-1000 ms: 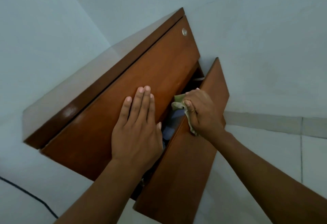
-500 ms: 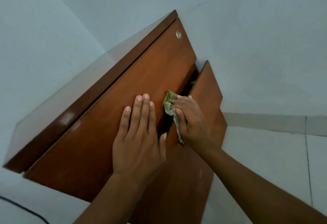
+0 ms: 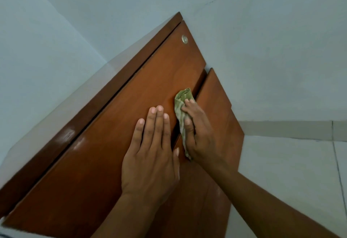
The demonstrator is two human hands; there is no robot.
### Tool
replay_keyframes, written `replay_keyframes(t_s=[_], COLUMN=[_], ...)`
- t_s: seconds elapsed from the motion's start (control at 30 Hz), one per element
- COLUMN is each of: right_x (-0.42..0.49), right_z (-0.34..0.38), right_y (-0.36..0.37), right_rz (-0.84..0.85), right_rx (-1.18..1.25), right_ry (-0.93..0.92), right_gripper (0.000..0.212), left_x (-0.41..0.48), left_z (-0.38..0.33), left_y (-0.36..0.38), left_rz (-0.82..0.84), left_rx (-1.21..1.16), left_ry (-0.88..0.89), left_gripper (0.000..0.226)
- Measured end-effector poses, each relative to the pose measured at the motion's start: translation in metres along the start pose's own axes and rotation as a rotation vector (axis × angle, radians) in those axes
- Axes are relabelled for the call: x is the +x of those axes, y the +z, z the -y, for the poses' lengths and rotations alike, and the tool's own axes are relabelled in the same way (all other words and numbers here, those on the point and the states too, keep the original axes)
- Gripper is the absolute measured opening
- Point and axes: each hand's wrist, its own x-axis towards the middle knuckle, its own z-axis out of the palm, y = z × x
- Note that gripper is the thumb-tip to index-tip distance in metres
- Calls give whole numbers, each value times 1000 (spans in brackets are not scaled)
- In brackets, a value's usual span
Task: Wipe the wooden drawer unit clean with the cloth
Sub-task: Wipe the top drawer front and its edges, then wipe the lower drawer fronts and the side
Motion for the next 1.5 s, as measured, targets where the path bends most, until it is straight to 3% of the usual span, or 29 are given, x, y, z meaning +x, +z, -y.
replay_keyframes(t_s=[0.27,0.43,0.57,0.63,0.7,0.83,1.0,1.1,1.17,1.3,1.5], right_x=[98,123,72,12,-36,-28,29,49,49,15,-143], right_z=[-86,-89,-49,-15,14,-12,-89,-131,-137,-87,67], right_y=[-3,-8,-22,-10,13,29,10,-6,-12,-28,-4], right_rz=[-55,-259,-468,-371,-208,-64,-83,-99,-198,-245,-261], right_rx=[-102,-116,-23,10,61,-41,-101,-113,-118,-137,26], right_ry=[267,347,545,561,448,399,484,633,750,937,740], right_gripper=[48,30,21,24,43,56,54,50,40,31,35], left_x=[32,41,39,39,36,27,26,28,28,16,-37], left_z=[-1,-5,-4,-4,-3,1,-4,-7,-7,-7,10], left_y=[8,13,15,15,15,13,3,1,-1,-3,-10], left_rz=[-9,-19,-39,-19,19,94,188,221,214,208,131], left_rx=[41,53,73,75,93,140,214,215,202,191,195], left_ry=[41,43,64,77,85,107,159,148,139,132,128], left_gripper=[75,76,73,72,72,73,67,68,71,69,63])
